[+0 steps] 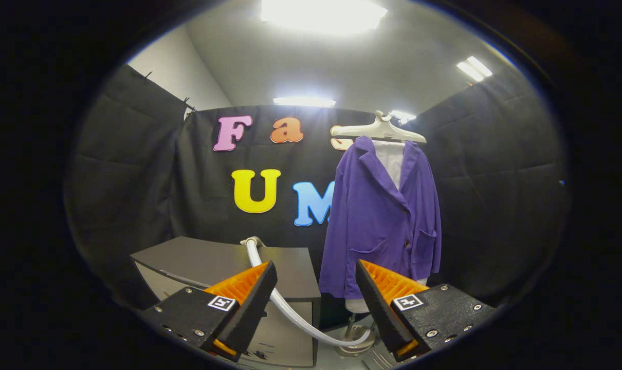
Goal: Iron the clothes twice with a garment steamer, once on the left side and once on the right side.
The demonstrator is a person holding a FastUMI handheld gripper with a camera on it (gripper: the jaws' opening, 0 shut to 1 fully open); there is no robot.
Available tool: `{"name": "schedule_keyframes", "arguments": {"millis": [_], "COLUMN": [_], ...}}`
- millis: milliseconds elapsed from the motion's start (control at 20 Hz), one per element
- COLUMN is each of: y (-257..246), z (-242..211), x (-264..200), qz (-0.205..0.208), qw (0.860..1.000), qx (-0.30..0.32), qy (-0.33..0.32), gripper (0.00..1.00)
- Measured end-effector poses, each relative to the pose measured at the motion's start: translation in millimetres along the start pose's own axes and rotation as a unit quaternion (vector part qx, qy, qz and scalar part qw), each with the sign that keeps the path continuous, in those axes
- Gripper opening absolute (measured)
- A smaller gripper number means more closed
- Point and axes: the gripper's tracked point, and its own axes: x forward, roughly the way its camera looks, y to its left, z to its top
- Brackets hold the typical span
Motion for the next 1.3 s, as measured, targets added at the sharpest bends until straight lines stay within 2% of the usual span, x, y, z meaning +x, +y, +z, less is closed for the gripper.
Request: {"name": "schedule_keyframes", "arguments": {"millis": [350,500,650,750,950,1300], "y": [11,35,60,62,66,85], "z": [28,45,57,68,70,65], "x": [25,30,41,57,108,204], "qz": [0.077,0.129,0.173,0.170,0.132,0.094], "qw": [0.996,0.991,0.982,0.980,0.980,0.963], "qx": [-0.032,-0.004,0.048,0.076,0.110,0.203], "qy": [0.017,0.022,0.061,0.073,0.101,0.150], "gripper": [0.95,0.95,0.95,0.95,0.94,0.95]}}
